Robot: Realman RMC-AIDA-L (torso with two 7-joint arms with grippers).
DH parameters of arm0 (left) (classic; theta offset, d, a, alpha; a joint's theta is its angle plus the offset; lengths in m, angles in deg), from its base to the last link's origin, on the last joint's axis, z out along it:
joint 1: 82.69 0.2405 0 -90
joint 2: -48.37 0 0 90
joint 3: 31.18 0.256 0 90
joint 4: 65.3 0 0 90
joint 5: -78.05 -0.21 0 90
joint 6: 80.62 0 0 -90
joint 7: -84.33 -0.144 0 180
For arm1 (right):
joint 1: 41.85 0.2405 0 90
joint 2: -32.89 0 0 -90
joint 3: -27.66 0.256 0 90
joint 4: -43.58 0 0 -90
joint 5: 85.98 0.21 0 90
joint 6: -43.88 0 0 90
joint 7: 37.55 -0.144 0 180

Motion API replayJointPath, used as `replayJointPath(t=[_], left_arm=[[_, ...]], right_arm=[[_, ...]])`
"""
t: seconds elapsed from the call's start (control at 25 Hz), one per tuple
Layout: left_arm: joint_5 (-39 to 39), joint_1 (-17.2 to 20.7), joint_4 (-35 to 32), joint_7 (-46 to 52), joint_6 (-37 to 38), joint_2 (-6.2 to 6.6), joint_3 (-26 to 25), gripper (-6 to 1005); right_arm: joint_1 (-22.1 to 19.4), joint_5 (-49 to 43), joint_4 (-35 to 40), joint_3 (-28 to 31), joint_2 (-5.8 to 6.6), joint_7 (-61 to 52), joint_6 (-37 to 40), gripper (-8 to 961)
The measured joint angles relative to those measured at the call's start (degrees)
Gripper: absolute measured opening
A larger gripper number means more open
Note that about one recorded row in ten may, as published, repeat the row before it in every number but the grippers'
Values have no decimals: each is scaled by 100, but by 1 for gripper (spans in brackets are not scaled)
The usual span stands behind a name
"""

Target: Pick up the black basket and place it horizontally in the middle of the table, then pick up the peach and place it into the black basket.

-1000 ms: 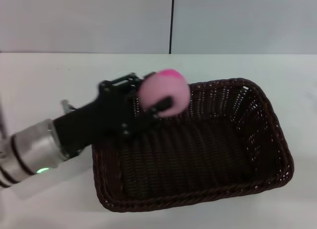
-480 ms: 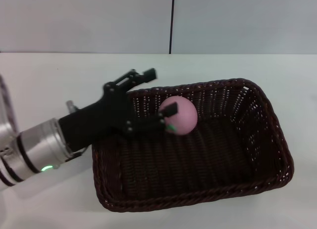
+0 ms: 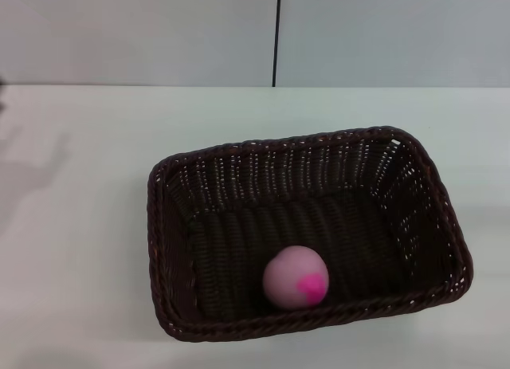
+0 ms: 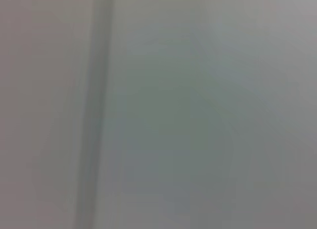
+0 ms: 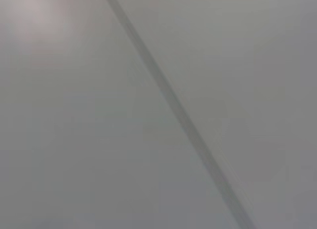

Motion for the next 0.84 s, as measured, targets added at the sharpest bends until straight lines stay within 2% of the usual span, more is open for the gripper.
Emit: replayJointPath(t=[0.08,0.2,0.4,0.64,0.84], left_arm=[[32,38,-221,-438,0,-46,-637,858],[29,31,-448,-872,-16,-58,-1081,858],[37,19,-601,-929,-62,-83,-1234,859],[43,-64,-909,-945,-276,-104,-1246,859],[57,-112,-1117,-950,-406,-108,-1247,859]], right_arm=[[-2,1,-367,340,-8,449,-145,558],[90,5,-903,953,-16,1240,-609,558],[557,11,-1172,1836,-20,2323,-1525,558],[1072,4,-862,1935,5,3080,-1864,558],[1166,-6,-741,1912,26,3462,-1803,558]])
